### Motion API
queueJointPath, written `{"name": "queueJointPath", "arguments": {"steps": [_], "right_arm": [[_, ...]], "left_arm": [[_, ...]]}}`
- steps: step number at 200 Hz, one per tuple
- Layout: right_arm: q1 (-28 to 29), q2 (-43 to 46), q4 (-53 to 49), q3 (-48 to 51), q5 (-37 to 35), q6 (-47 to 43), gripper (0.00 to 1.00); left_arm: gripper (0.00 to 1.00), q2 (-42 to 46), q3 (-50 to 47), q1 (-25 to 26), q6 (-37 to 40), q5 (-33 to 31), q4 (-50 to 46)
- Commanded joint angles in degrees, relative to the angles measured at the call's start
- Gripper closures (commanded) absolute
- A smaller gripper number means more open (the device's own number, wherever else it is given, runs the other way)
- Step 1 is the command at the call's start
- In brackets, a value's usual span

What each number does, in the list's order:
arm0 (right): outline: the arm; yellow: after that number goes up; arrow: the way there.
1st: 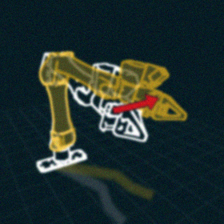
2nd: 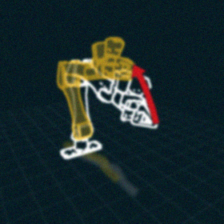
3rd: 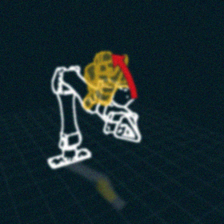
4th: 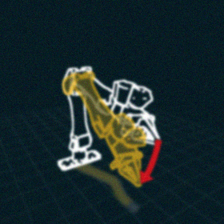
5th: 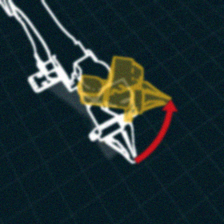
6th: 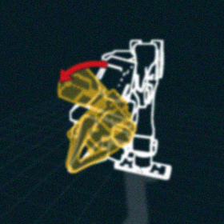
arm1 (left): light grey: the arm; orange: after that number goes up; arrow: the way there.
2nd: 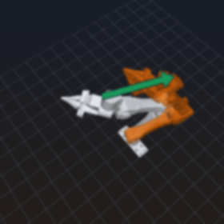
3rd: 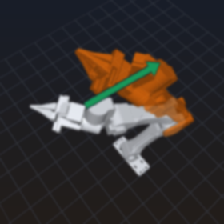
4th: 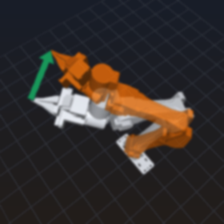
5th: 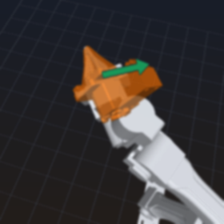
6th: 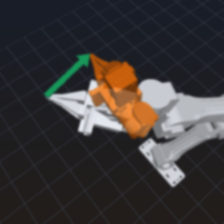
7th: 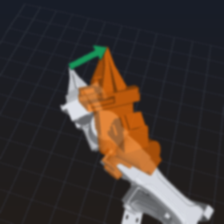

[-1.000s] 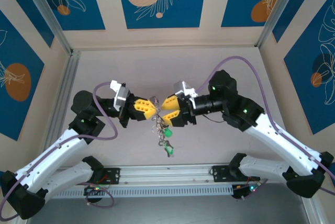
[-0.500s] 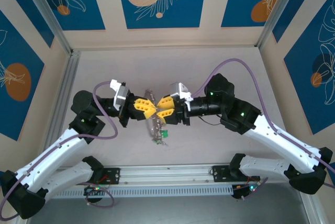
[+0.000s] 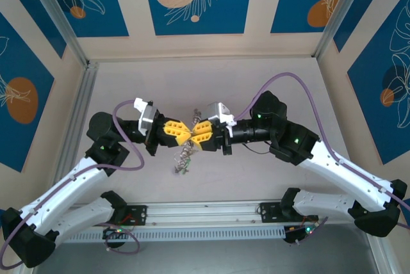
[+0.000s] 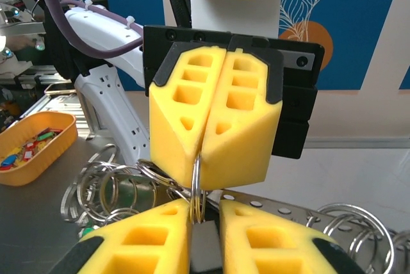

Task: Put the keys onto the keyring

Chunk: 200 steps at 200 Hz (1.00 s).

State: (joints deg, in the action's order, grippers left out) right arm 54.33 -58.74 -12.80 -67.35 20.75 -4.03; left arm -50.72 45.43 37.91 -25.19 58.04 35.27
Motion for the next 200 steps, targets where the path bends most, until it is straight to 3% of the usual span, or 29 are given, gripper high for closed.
{"name": "queueJointPath", "arguments": {"steps": [1,44,67,90,114,146,168,200], "right_arm": [[0.0,1.3,3.5,0.5,-2.3,0.2,0.81],[-0.9,2.4,5.3,1.9,-2.3,0.9,1.00],[-0.8,2.6,3.4,1.3,-2.6,-0.2,1.00],[-0.6,2.8,-3.0,-1.2,-5.3,-2.8,1.00],[-0.5,2.0,-12.5,-5.7,-9.5,-6.4,1.00],[-0.1,-1.3,-25.3,-13.3,-13.0,-10.5,1.00],[0.8,-5.1,-33.3,-18.9,-14.5,-13.1,1.00],[3.1,-10.5,-41.1,-24.9,-16.0,-16.2,1.00]], "left_arm": [[1.00,0.8,-0.3,0.4,-0.6,0.8,3.0],[1.00,0.8,-0.4,0.4,-0.3,0.8,2.3],[1.00,1.0,0.1,0.3,1.2,0.4,-0.1],[1.00,3.1,3.0,0.4,10.0,-2.4,-14.7],[0.77,5.4,8.2,0.3,21.6,-7.8,-34.0],[0.73,6.4,13.8,0.4,30.9,-14.0,-50.7],[0.73,5.6,16.8,0.4,34.5,-16.7,-57.5],[0.75,4.8,18.4,0.7,35.9,-16.9,-59.6]]}}
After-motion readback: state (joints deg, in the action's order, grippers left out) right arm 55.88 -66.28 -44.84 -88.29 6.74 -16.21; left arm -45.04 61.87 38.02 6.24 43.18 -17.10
